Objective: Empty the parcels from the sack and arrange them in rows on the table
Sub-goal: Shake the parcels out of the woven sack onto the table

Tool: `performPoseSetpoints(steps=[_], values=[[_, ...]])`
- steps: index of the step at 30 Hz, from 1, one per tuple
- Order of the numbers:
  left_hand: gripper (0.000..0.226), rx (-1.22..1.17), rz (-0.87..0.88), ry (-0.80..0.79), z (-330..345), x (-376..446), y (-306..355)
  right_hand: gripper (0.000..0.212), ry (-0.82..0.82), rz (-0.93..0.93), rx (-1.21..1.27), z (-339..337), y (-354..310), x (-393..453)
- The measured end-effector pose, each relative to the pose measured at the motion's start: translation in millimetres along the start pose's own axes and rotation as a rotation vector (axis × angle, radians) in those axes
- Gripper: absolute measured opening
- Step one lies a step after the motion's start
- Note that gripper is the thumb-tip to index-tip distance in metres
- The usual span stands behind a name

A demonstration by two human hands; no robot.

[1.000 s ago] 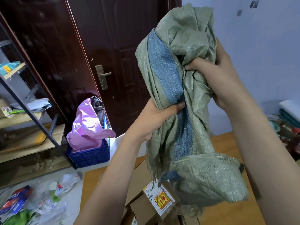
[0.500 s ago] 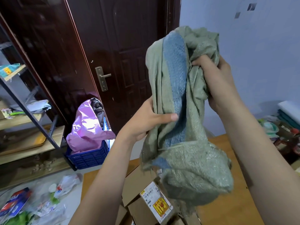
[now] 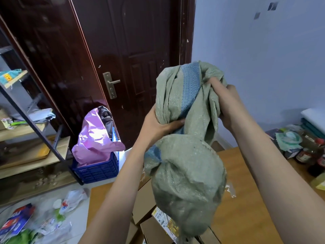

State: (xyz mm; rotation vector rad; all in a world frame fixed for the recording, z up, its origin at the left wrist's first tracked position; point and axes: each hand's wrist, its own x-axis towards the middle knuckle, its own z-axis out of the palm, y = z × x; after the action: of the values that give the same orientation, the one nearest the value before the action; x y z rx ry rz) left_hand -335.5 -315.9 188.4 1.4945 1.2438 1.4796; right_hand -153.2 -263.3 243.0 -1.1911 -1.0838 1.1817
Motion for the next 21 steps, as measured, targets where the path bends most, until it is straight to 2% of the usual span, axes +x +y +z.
performPoseSetpoints(steps=[2,3,6,9,12,14,17,21], values=[[0.059,-0.008,0.044,0.08,0,4,1,0.062,-0.036,0.023,-0.023,0,3,0],[0.06,-0.02,0.063,0.103,-1,6,0,0.06,-0.061,0.024,-0.032,0,4,-1],[0.05,-0.052,0.101,0.137,0,9,-5,0.035,-0.154,0.005,-0.084,1,8,0],[0.041,-0.058,0.118,0.177,4,10,-9,0.017,-0.168,0.038,-0.034,2,12,0],[0.05,-0.043,0.101,0.212,8,10,-13,0.016,-0.188,0.059,0.021,4,20,4],[0.06,-0.021,0.071,0.238,9,12,-17,0.021,-0.17,0.039,0.036,5,25,4],[0.091,0.005,0.033,0.255,7,18,-20,0.032,-0.173,0.03,0.038,4,30,5],[0.117,-0.059,0.037,0.138,5,23,-21,0.023,-0.236,0.004,0.008,4,33,-2]])
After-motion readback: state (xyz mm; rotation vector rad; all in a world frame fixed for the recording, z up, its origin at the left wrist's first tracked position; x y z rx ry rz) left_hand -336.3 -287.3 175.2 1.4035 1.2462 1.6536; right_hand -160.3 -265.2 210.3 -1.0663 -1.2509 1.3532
